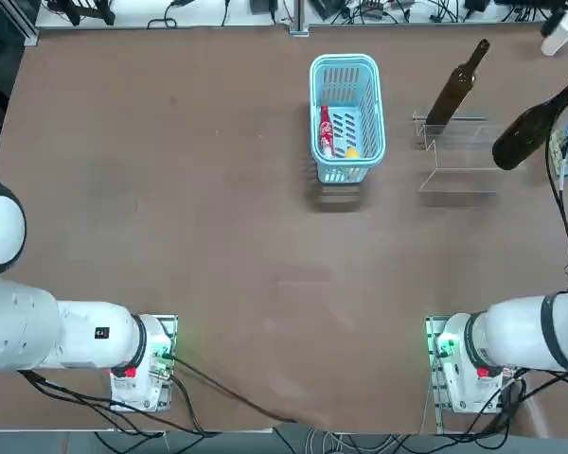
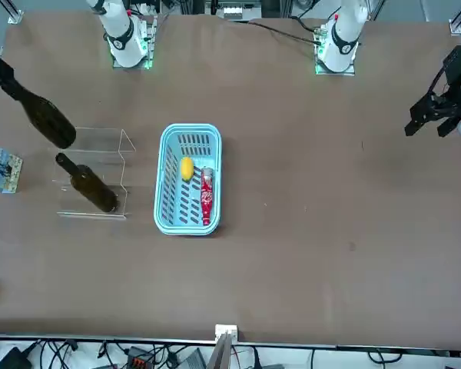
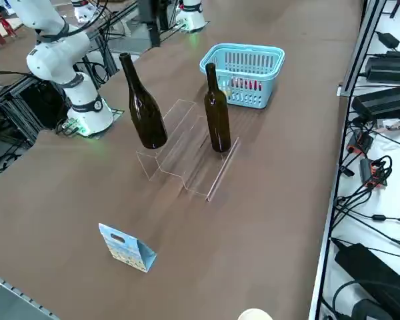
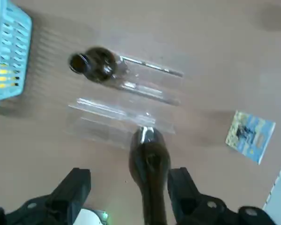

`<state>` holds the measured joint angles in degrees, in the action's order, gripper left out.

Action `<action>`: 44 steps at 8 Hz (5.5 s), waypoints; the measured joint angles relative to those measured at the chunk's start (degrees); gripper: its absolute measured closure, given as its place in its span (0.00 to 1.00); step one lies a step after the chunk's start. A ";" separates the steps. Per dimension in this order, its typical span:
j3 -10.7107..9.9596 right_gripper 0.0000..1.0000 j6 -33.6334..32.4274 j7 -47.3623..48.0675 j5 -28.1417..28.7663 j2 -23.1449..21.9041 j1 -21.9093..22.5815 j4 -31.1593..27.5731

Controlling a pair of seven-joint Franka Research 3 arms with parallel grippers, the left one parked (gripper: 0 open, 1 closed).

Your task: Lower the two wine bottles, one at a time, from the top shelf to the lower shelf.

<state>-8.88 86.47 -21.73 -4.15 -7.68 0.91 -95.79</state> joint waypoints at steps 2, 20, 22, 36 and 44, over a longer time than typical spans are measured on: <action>-0.30 0.00 0.75 -0.04 -0.93 -4.74 -1.56 -5.75; -4.07 0.47 2.02 -0.04 -1.09 -7.68 -2.44 -13.99; -4.16 0.60 2.05 -0.04 -1.25 -7.72 -2.44 -13.96; -3.36 0.60 9.40 -20.55 -1.00 13.57 0.65 8.28; -4.22 0.60 15.01 -27.03 2.16 18.01 1.08 4.10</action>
<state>-13.10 101.48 -48.76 -1.99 10.33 1.99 -91.69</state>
